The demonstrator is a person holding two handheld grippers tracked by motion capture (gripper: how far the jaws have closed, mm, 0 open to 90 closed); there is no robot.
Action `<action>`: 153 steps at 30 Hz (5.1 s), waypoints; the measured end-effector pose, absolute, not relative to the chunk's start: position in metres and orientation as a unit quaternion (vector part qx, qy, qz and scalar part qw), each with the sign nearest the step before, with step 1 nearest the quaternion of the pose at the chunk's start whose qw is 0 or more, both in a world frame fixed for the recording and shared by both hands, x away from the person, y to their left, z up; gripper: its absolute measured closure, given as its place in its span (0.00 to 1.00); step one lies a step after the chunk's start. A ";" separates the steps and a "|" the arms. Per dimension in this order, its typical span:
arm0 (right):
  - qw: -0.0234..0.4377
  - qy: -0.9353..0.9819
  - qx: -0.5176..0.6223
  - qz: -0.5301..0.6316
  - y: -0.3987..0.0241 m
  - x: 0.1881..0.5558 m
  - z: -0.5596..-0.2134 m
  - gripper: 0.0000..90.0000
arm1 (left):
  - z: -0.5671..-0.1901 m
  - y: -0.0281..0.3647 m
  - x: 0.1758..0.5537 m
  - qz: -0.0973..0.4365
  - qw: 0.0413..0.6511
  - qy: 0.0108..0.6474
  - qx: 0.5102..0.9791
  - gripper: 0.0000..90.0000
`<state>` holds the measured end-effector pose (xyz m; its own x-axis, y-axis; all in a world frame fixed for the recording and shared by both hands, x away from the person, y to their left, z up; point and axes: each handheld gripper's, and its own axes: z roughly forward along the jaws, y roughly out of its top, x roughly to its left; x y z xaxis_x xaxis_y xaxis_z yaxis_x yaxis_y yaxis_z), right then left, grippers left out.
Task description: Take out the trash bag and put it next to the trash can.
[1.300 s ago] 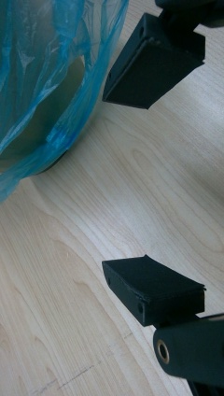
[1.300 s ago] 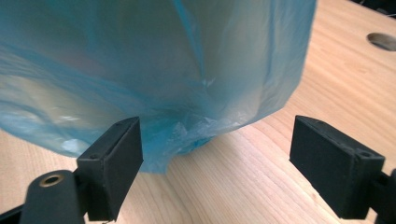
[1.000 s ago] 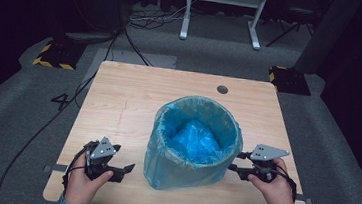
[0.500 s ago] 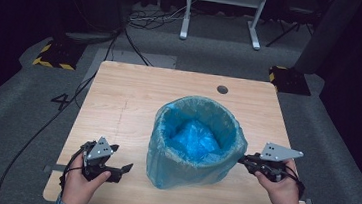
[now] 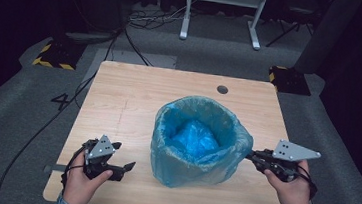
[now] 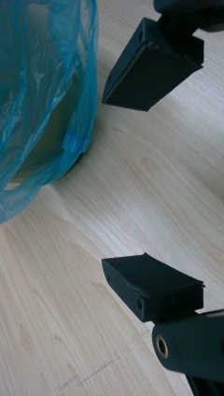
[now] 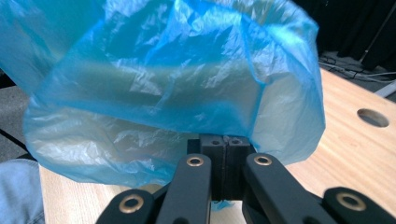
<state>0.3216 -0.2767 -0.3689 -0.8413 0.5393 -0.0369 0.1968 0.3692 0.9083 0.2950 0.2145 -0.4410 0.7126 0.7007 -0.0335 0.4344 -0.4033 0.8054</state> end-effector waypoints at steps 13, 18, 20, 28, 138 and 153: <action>0.199 0.802 0.208 0.523 -0.276 0.320 -0.331 1.00 | -0.440 0.216 0.293 0.158 0.424 0.349 0.820 0.20; 0.201 0.798 0.196 0.533 -0.268 0.322 -0.319 1.00 | -0.439 0.217 0.290 0.159 0.424 0.352 0.819 0.20; 0.204 0.801 0.189 0.530 -0.264 0.324 -0.314 1.00 | -0.439 0.218 0.289 0.162 0.423 0.351 0.820 0.20; 0.209 0.808 0.161 0.527 -0.242 0.329 -0.298 1.00 | -0.435 0.214 0.286 0.163 0.425 0.346 0.821 0.20; 0.218 0.804 0.187 0.521 -0.195 0.345 -0.295 0.68 | -0.315 0.112 0.325 0.149 0.523 0.184 0.819 0.95; 0.259 0.803 0.280 0.458 -0.212 0.367 -0.315 0.42 | -0.322 0.116 0.338 0.193 0.501 0.221 0.815 0.60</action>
